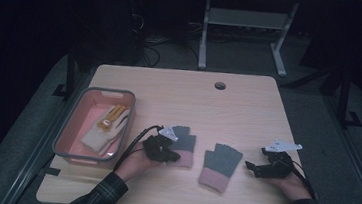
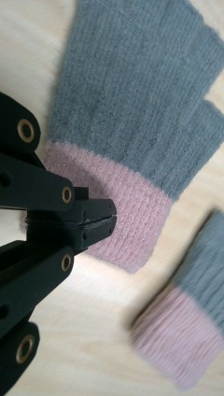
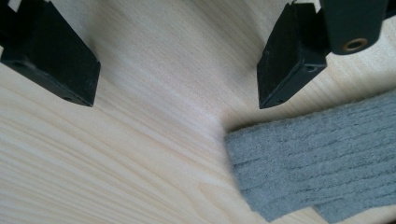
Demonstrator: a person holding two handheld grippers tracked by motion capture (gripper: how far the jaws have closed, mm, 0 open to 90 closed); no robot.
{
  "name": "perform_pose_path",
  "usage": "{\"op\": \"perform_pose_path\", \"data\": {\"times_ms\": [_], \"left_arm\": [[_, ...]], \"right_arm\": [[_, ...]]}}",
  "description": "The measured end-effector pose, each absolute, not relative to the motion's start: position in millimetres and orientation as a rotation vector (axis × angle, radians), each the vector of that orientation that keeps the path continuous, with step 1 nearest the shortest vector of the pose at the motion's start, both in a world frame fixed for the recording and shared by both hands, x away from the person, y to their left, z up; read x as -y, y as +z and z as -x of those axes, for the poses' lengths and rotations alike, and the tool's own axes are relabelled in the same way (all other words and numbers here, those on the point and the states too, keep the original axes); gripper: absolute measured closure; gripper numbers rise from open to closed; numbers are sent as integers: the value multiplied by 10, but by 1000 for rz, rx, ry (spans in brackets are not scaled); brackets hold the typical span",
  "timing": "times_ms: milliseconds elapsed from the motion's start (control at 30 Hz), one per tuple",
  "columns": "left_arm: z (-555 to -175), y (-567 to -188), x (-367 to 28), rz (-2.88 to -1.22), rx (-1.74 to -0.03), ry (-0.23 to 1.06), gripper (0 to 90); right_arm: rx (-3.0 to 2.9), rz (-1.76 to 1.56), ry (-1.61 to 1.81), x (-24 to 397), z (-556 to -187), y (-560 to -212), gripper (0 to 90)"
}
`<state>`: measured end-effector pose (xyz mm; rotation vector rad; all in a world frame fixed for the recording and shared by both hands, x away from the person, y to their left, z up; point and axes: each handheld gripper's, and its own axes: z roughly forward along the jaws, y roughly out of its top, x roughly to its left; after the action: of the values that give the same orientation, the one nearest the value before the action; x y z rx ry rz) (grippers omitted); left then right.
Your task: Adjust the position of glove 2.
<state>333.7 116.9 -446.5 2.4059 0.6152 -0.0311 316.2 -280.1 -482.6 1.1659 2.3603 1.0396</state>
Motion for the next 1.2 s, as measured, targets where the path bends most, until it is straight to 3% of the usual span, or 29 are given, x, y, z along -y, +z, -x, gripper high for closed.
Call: {"op": "perform_pose_path", "data": {"times_ms": [233, 500, 700, 1200], "left_arm": [[-3224, -4404, -1223, -2386, -612, -13, 861], [-3570, -4368, -981, -2352, -642, 76, 881], [-3748, -4528, -792, -2406, -648, 53, 894], [-3533, -4542, -435, -2412, -525, -2, 895]], "right_arm": [[-2359, -1166, 1041, 2800, -3162, -4826, 131], [-2363, -1164, 1037, 2802, -3162, -4824, 131], [-2363, -1164, 1037, 2803, -3162, -4825, 131], [-2363, -1165, 1038, 2802, -3163, -4825, 131]]}}
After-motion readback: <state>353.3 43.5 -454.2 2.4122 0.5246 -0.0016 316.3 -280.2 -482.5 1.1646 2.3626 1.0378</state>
